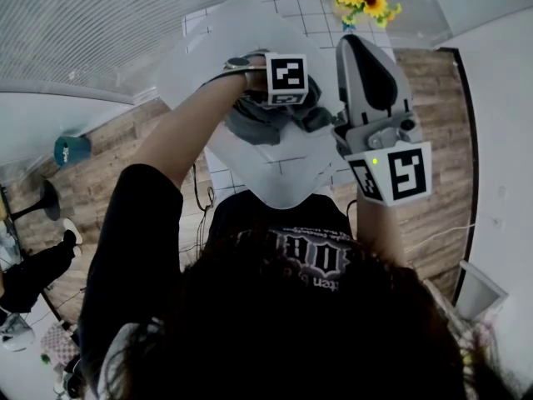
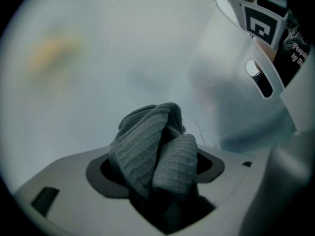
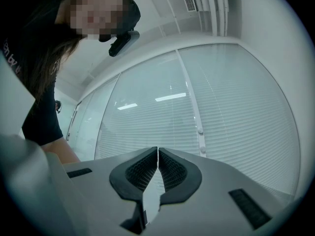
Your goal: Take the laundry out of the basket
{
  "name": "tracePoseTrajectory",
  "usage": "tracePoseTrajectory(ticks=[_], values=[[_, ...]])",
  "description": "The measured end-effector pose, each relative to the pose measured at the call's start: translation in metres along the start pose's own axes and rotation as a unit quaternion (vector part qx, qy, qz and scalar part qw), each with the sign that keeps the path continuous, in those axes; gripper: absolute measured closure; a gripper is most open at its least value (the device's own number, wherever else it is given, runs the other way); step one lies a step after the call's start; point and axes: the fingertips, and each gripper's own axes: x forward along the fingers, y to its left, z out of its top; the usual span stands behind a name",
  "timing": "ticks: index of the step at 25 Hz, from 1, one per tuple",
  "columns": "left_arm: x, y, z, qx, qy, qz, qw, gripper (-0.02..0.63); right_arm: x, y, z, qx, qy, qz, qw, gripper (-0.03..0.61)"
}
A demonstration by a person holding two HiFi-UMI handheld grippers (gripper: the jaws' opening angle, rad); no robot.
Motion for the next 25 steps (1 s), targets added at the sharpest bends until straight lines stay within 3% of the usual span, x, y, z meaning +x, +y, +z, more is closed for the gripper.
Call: tracePoseTrajectory(ticks=[6, 17, 25], values=[[-0.004, -0.002, 0.003, 0.024, 0.004, 0.013, 0.9996, 0.334, -0.002, 0.002, 0.001, -0.002, -0.001, 0.000, 1.000, 0.551], [-0.017, -0.011, -0.005, 0.008, 0.010, 0.022, 0.9997, 0.384, -0.005, 0.003, 0.005, -0.001, -0.007, 0.002, 1.000, 0.551], [-0.036, -0.009, -0.006, -0.004, -0.008, 0.063, 0.9980, 0.408, -0.006, 0.003, 0.007, -0.003, -0.010, 0.005, 1.000, 0.551]])
